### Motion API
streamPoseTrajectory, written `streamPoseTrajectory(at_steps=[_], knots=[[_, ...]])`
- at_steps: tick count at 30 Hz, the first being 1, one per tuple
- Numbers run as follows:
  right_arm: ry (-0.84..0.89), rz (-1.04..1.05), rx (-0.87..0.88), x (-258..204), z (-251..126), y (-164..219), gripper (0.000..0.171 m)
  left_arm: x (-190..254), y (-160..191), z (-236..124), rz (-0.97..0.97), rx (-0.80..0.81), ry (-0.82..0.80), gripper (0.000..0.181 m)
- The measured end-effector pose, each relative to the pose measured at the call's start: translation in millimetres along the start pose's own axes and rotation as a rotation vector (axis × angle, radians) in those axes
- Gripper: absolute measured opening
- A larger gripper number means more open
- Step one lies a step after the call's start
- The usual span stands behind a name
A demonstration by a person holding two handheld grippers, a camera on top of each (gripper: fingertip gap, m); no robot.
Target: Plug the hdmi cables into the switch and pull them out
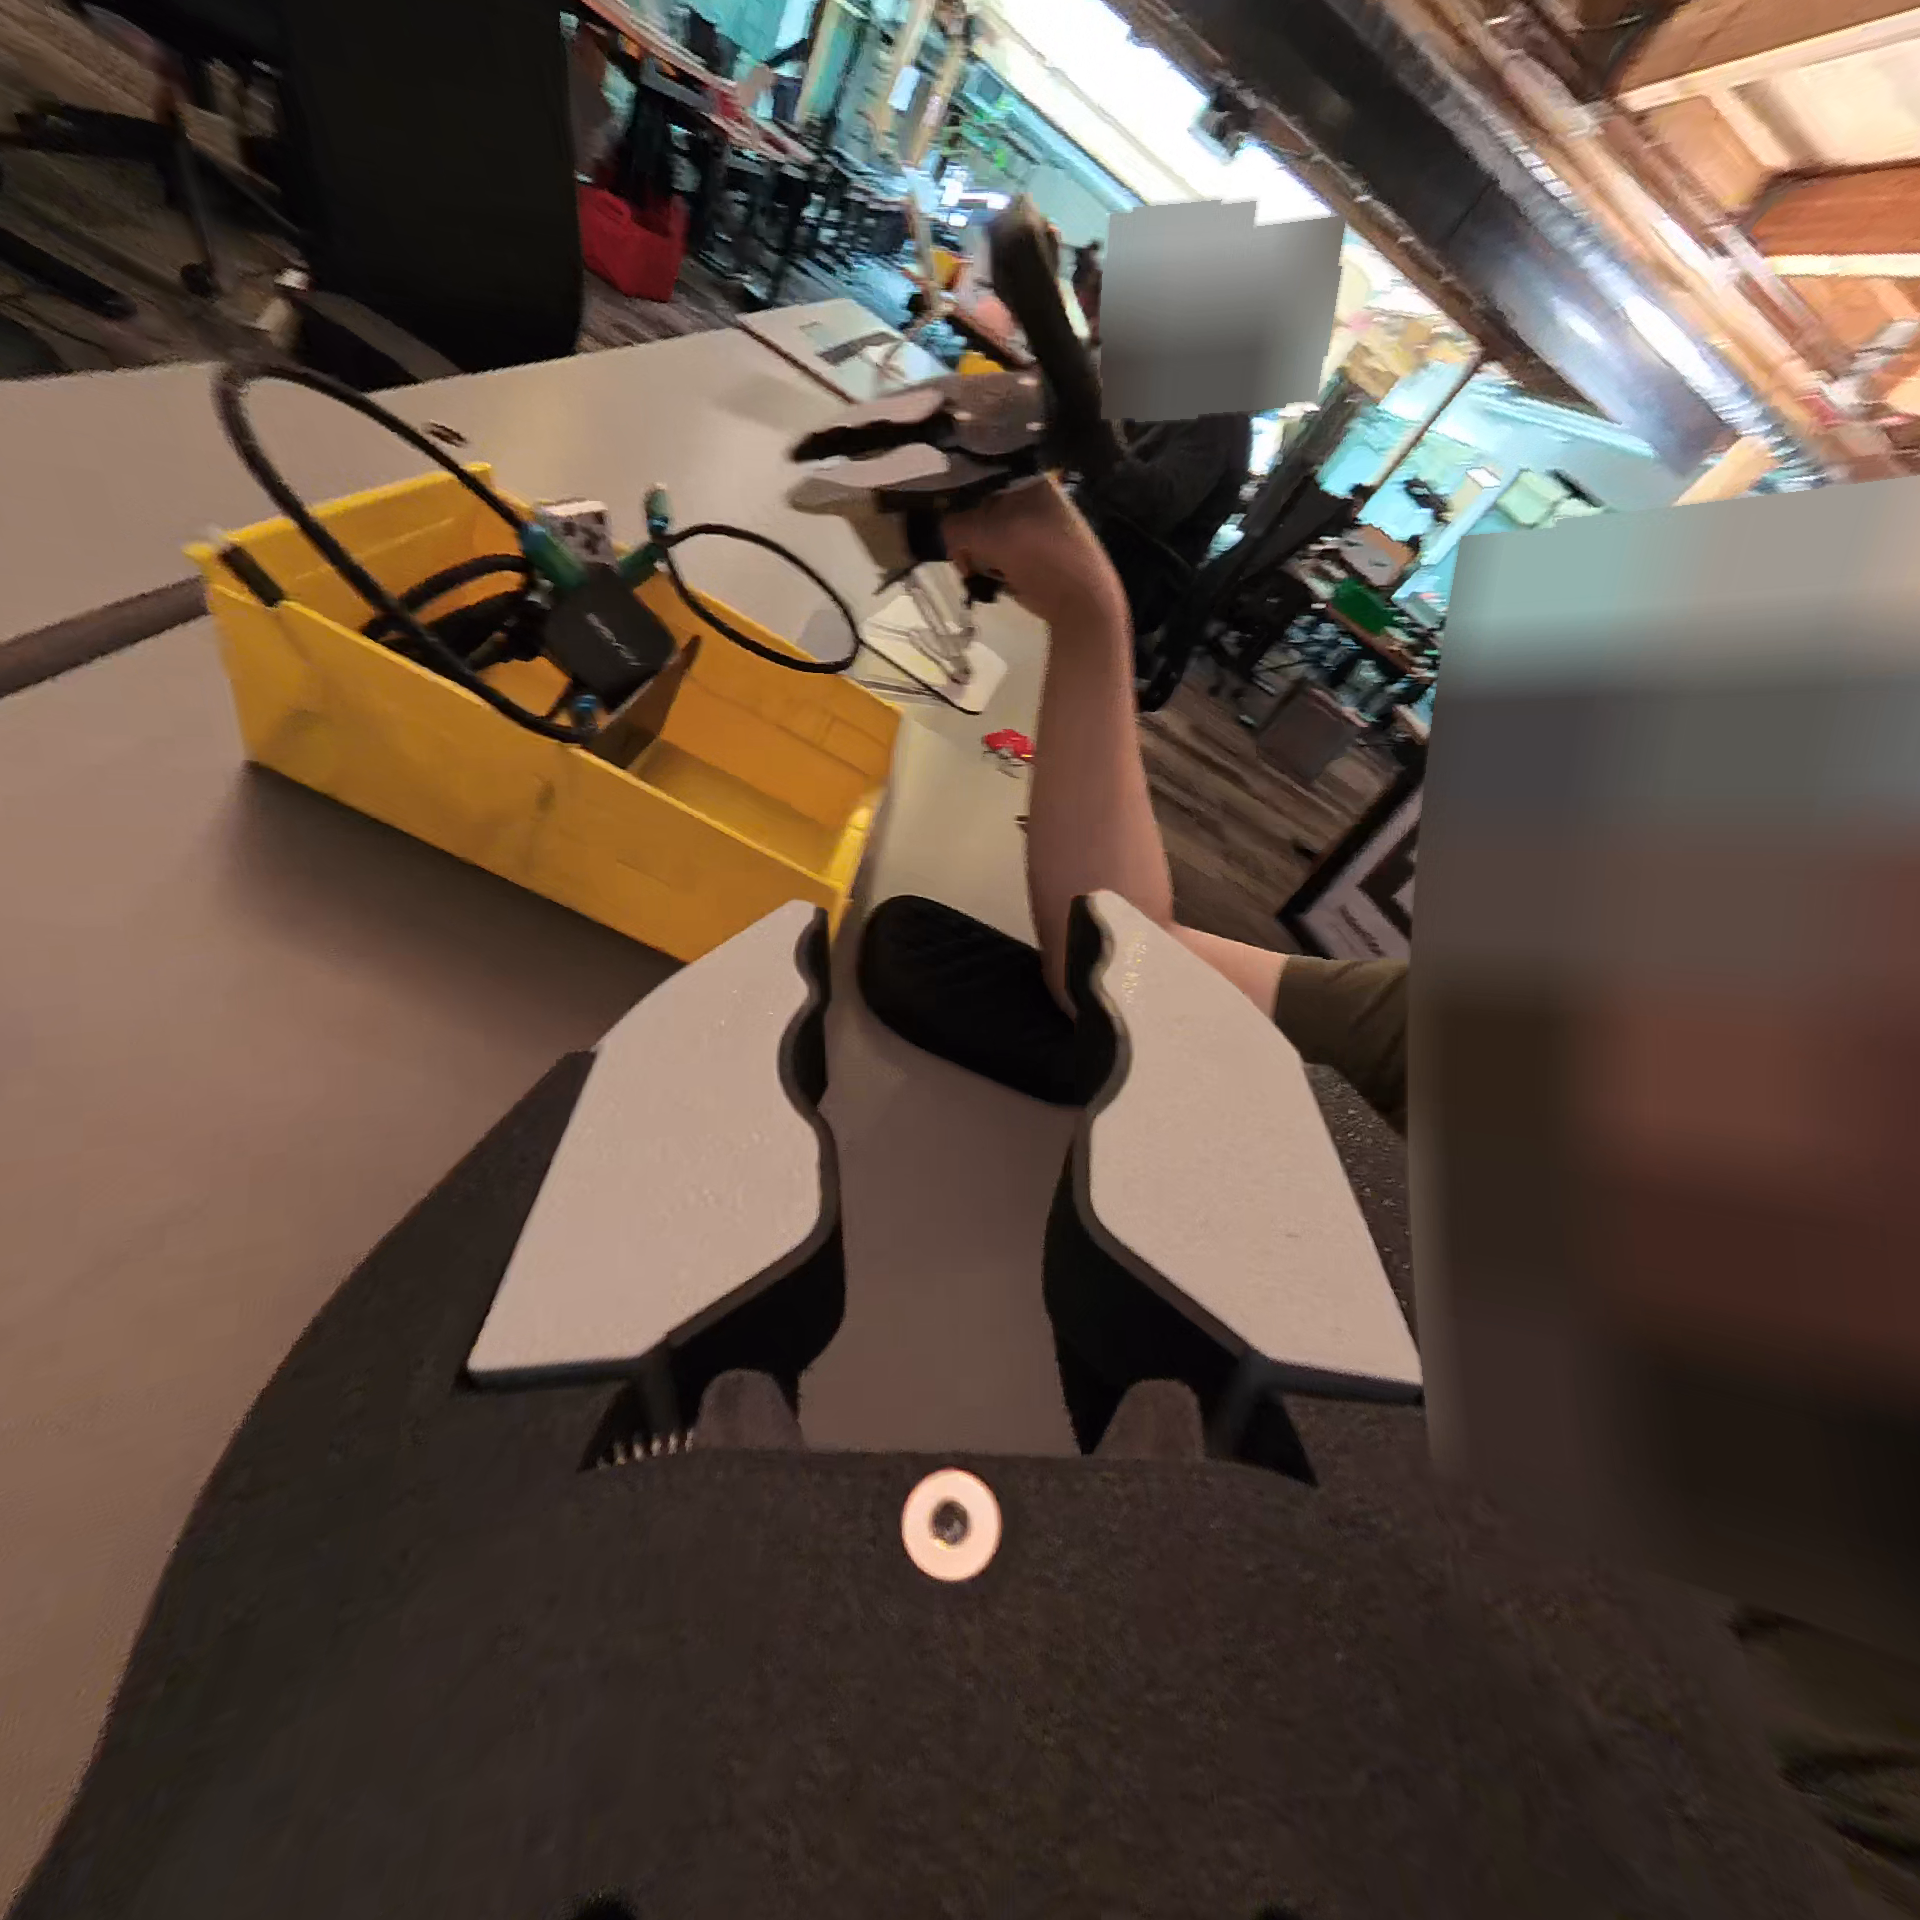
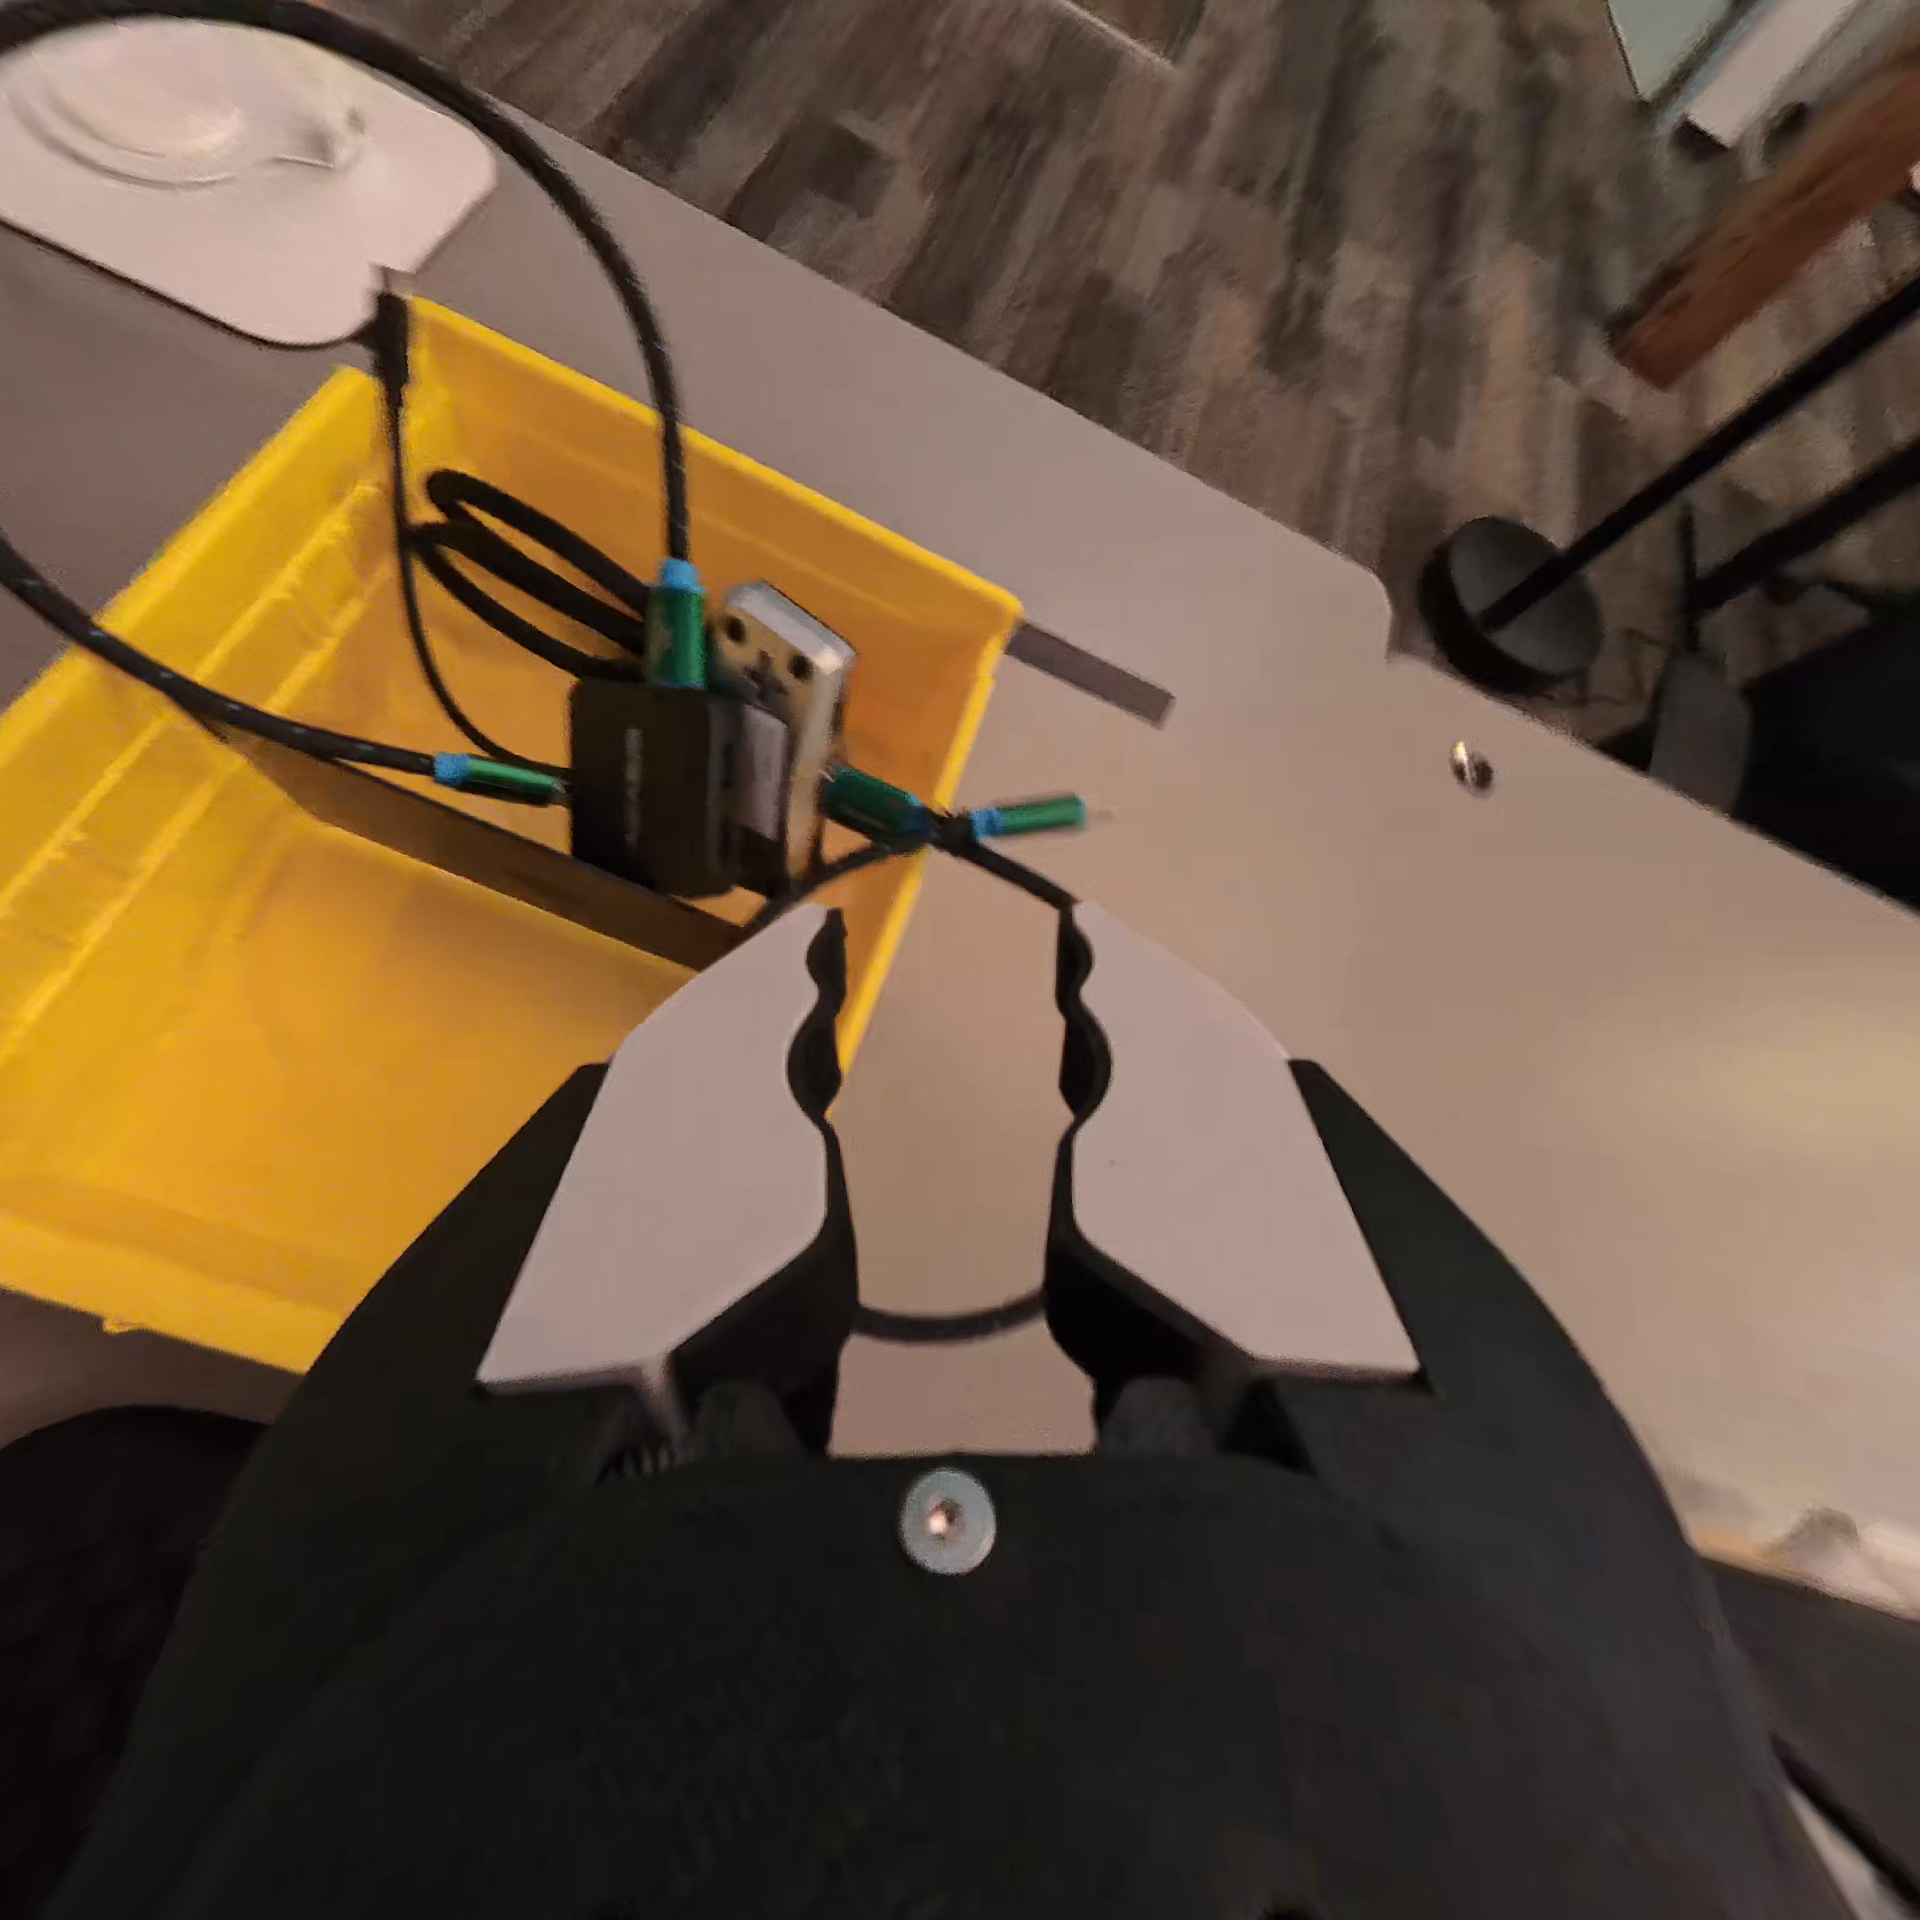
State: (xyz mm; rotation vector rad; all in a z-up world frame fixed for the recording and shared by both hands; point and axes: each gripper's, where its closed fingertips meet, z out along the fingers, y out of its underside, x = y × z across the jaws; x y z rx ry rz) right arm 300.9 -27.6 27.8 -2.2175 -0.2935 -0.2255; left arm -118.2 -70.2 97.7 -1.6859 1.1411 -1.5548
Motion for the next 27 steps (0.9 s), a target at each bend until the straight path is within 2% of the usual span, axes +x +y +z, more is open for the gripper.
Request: streamPoseTrajectory(at_steps=[2,7,12,15,16,21,24,27], knots=[[0.01,0.087,-0.082,17.5,0.1,30.3,0.05,-6.6,-1.9,-11.7,0.029,0.006,-0.102,0.043],[-0.062,0.323,-0.252,46.4,22.3,105.6,0.054,-10.3,-4.1,-45.1,0.055,0.023,-0.292,0.043],[-0.224,0.568,-0.206,36.6,9.5,102.7,0.05,-20.9,-5.9,-89.0,0.075,0.052,-0.557,0.043],[-0.26,0.569,-0.204,20.8,-10.0,88.2,0.046,-30.0,2.4,-111.8,0.052,0.026,-0.701,0.043],[-0.272,0.547,-0.227,12.4,-15.7,87.1,0.042,-35.3,10.2,-120.7,0.026,0.004,-0.759,0.044],[-0.301,0.424,-0.479,-28.1,-30.1,114.1,0.043,-68.1,69.1,-183.6,-0.167,-0.151,-1.065,0.049],[-0.386,0.404,-0.509,-46.0,-29.2,115.9,0.043,-97.2,96.4,-225.1,-0.246,-0.16,-1.204,0.052],[-0.371,0.419,-0.566,-45.4,-24.6,124.8,0.043,-121.2,117.3,-265.5,-0.286,-0.139,-1.353,0.054]])
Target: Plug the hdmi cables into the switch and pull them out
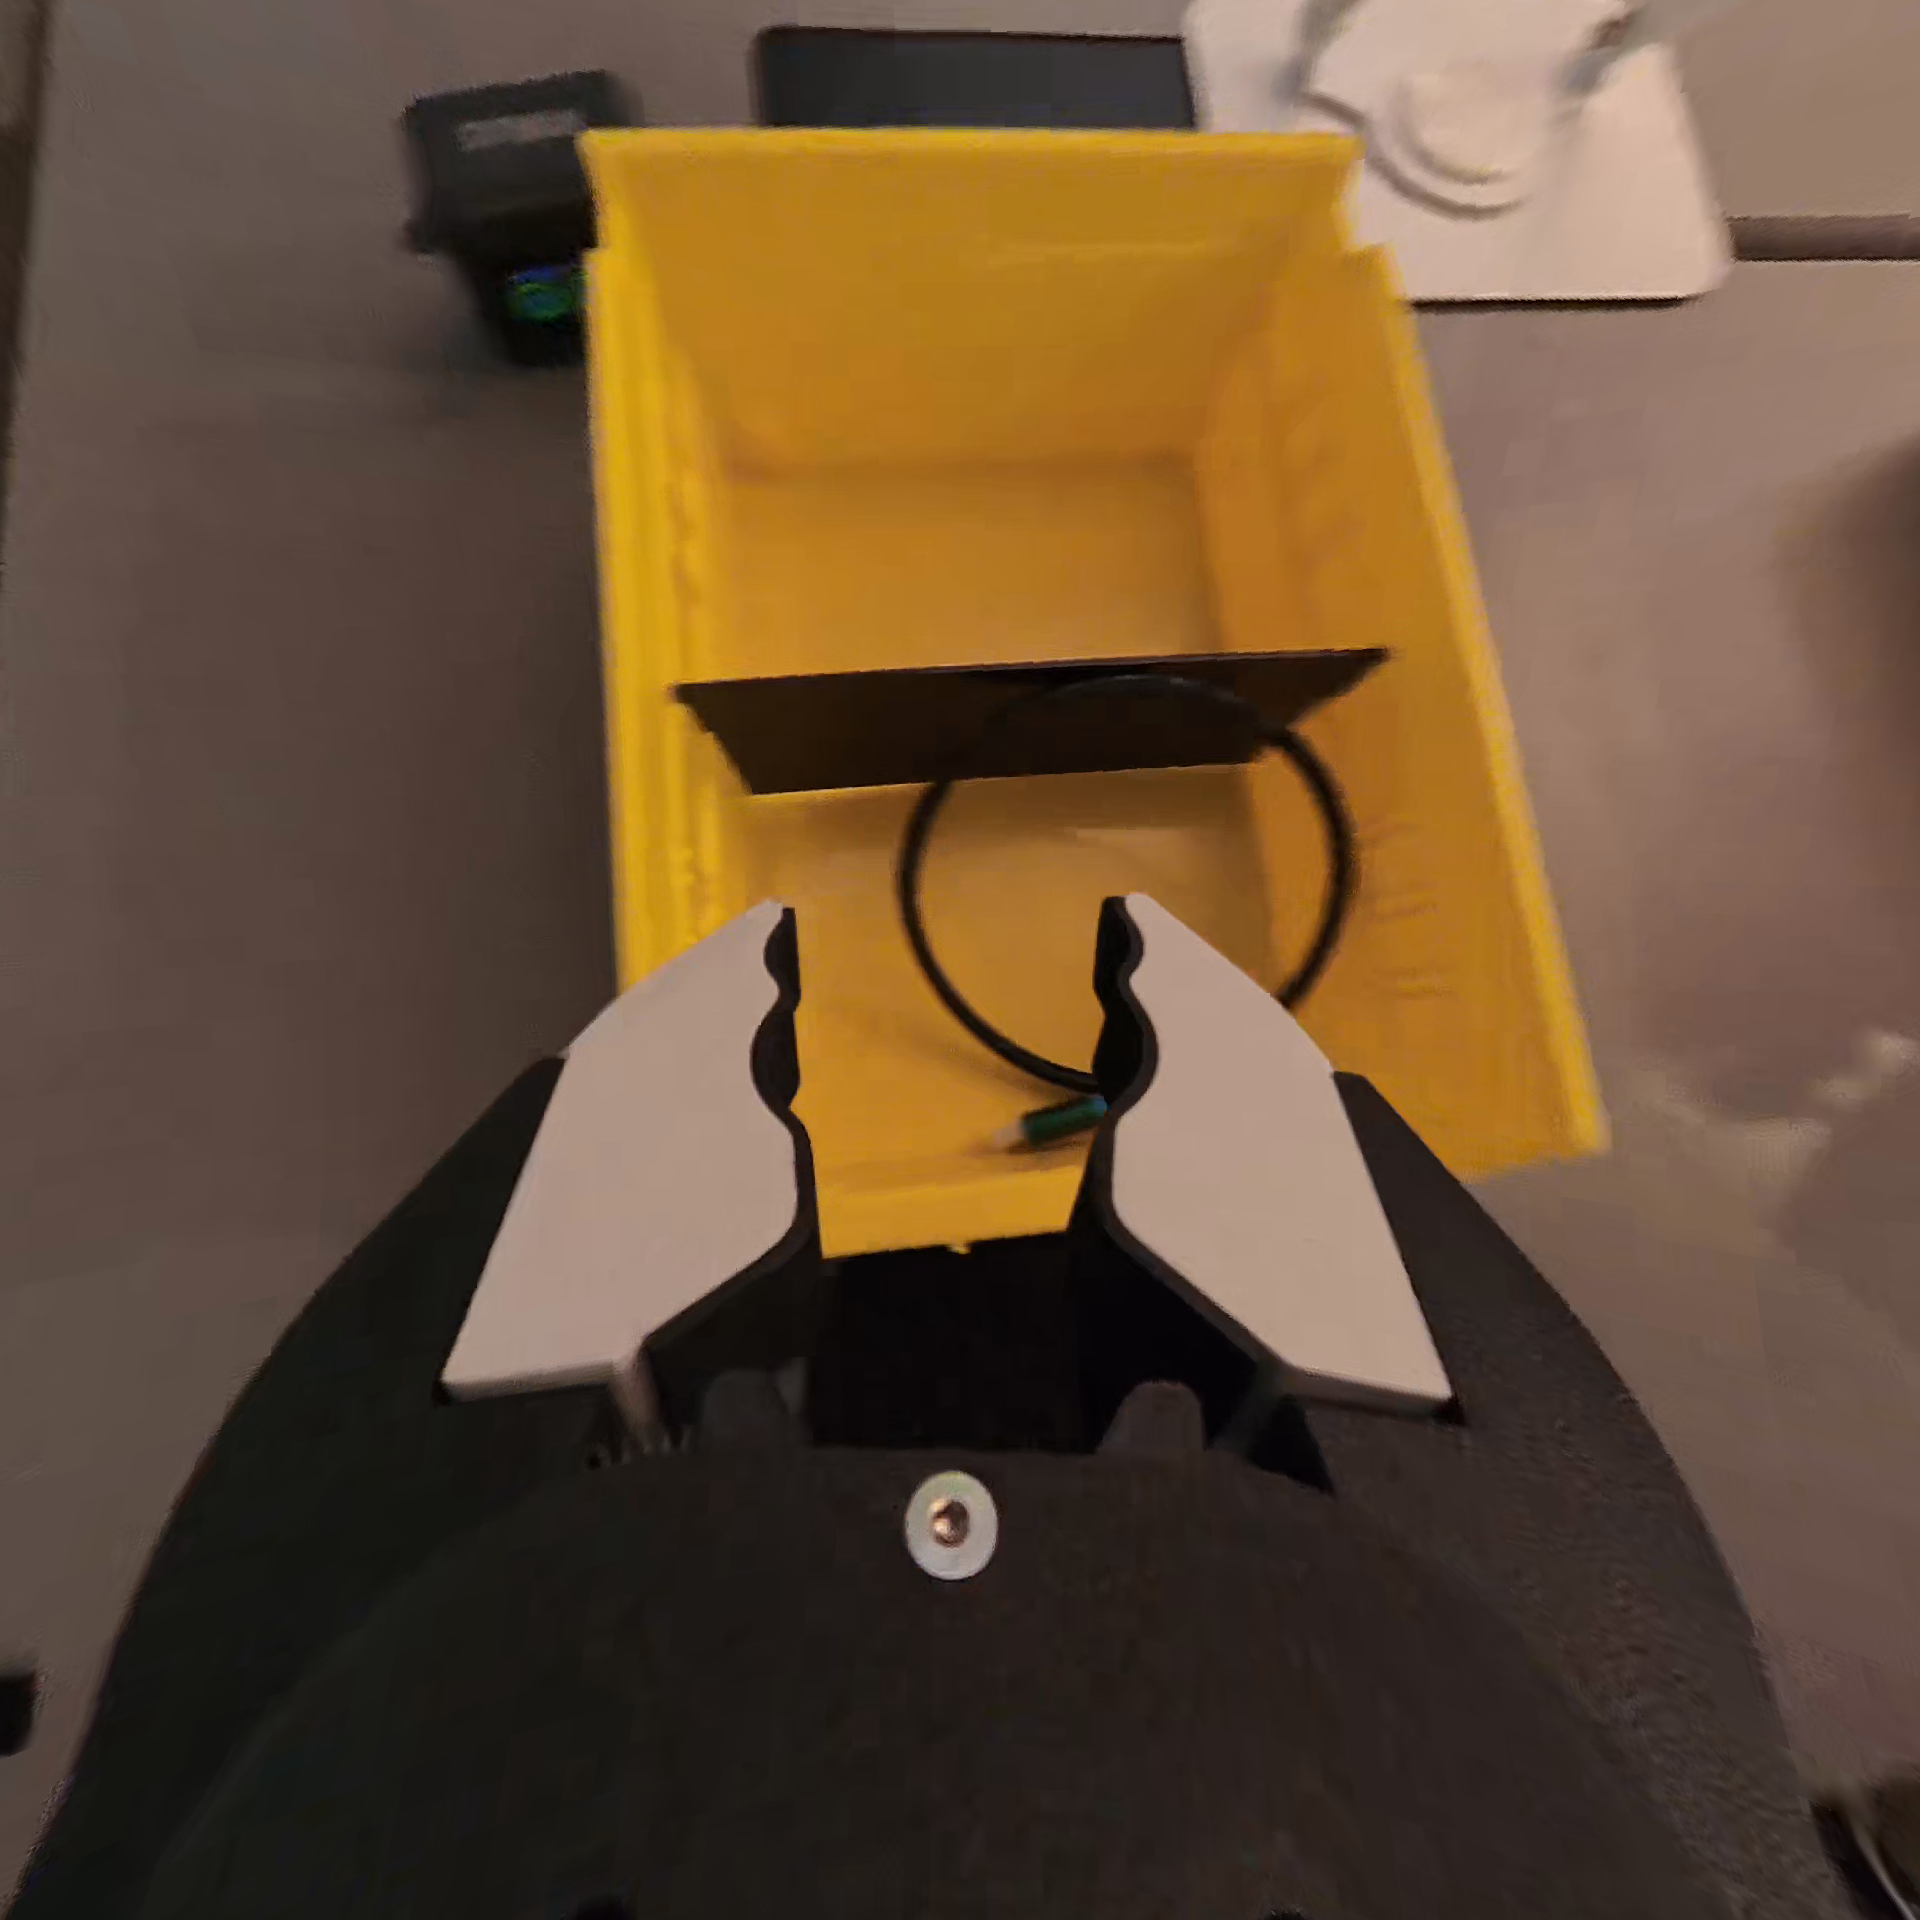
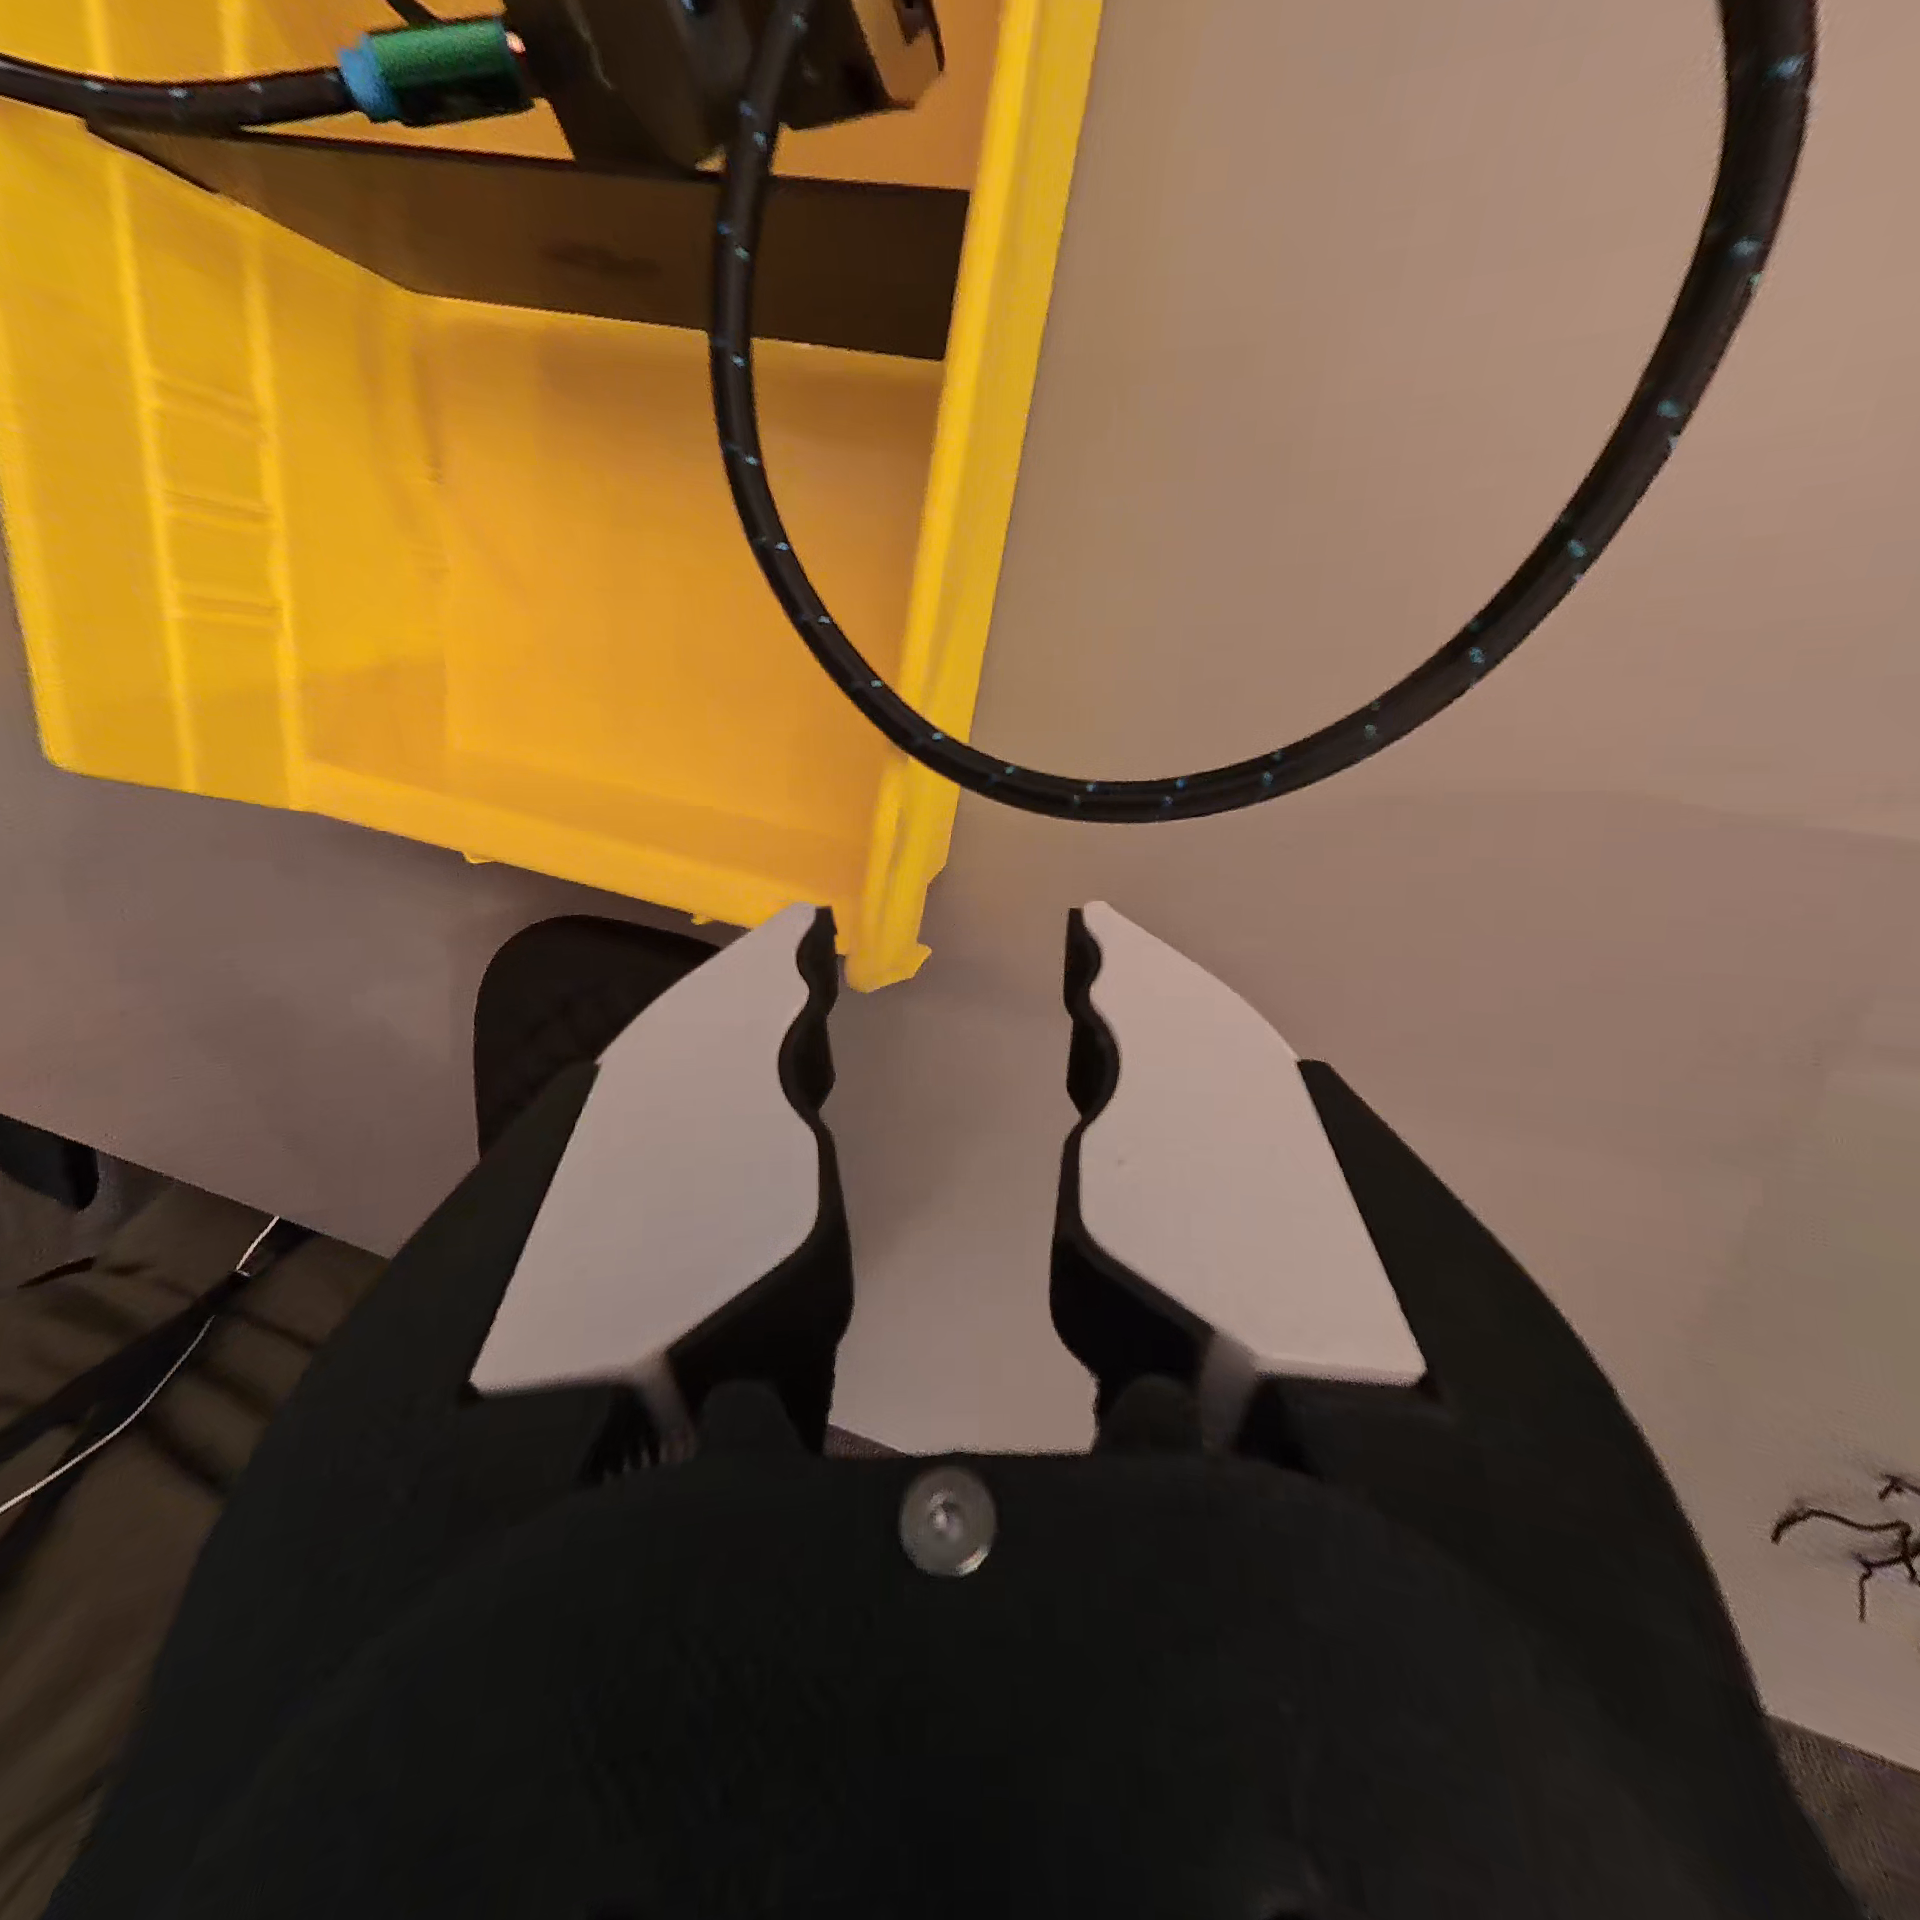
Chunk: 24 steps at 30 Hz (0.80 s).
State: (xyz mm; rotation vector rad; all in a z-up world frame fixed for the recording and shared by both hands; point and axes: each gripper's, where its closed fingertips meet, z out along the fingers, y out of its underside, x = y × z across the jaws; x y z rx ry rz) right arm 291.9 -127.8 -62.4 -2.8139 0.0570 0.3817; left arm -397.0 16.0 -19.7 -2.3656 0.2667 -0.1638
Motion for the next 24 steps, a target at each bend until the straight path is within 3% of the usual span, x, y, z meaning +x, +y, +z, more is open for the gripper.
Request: streamPoseTrajectory(at_steps=[3,5,12,14,16,24], knots=[[-0.002,0.02,-0.024,-1.0,5.6,-0.2,0.046,-38.2,11.2,10.6,-0.007,-0.005,-0.138,0.057],[-0.019,0.021,-0.04,-6.2,10.3,-2.2,0.046,-52.5,22.5,18.9,-0.02,-0.065,-0.175,0.069],[0.001,0.009,-0.181,-15.7,37.7,-2.2,0.042,-63.6,49.3,45.4,0.01,-0.201,-0.197,0.061],[0.047,0.003,-0.251,-9.8,47.9,2.4,0.032,-61.1,55.6,52.5,-0.003,-0.223,-0.157,0.054],[0.041,0.008,-0.32,-9.0,56.8,8.4,0.01,-57.8,59.5,58.9,-0.017,-0.233,-0.112,0.038],[0.028,-0.021,-0.413,-16.4,66.3,17.3,0.007,-44.9,54.5,62.9,0.069,-0.177,-0.011,0.005]])
